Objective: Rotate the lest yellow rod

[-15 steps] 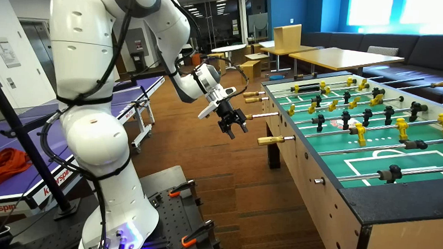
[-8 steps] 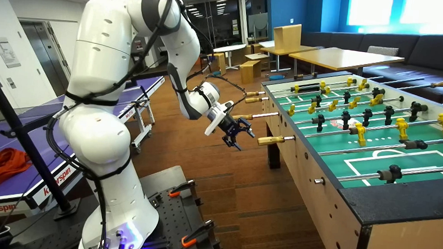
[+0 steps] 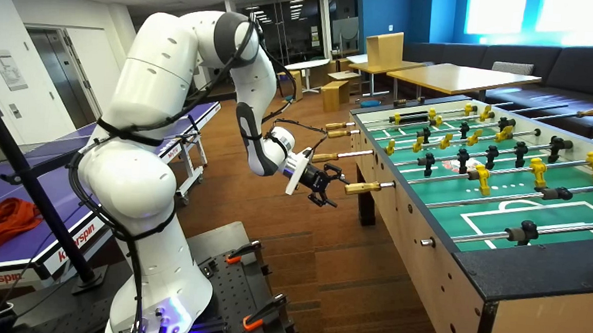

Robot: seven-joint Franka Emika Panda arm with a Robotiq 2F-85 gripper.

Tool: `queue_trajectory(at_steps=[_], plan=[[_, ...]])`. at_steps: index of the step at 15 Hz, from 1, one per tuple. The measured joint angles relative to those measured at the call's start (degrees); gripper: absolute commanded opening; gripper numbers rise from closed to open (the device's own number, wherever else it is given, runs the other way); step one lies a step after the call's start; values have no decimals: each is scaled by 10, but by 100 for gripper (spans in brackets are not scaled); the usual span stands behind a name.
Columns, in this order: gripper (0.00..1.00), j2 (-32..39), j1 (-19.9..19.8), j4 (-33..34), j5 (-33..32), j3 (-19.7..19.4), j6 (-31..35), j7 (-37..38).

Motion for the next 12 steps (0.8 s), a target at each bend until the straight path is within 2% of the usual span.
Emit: queue_trajectory(at_steps=[6,12], plan=[[100,4,-1,3,-19,7,-13,6],[100,58,41,4,-120,27,-169,90]])
